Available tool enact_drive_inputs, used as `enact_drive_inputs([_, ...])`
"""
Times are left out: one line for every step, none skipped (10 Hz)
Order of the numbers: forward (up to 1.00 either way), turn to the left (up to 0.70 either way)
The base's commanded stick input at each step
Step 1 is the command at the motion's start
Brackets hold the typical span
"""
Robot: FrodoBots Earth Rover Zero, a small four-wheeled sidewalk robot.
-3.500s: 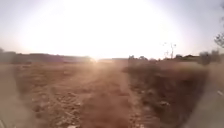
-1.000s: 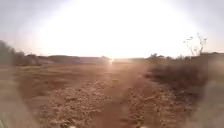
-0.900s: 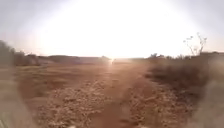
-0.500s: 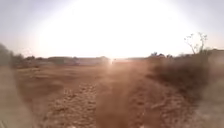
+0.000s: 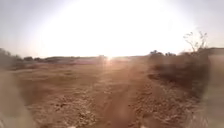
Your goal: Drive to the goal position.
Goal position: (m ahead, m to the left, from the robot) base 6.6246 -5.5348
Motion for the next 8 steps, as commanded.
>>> enact_drive_inputs([0.7, 0.0])
enact_drive_inputs([0.7, 0.0])
enact_drive_inputs([0.7, 0.0])
enact_drive_inputs([0.7, 0.0])
enact_drive_inputs([0.7, 0.0])
enact_drive_inputs([0.7, 0.0])
enact_drive_inputs([0.7, 0.0])
enact_drive_inputs([0.7, 0.0])
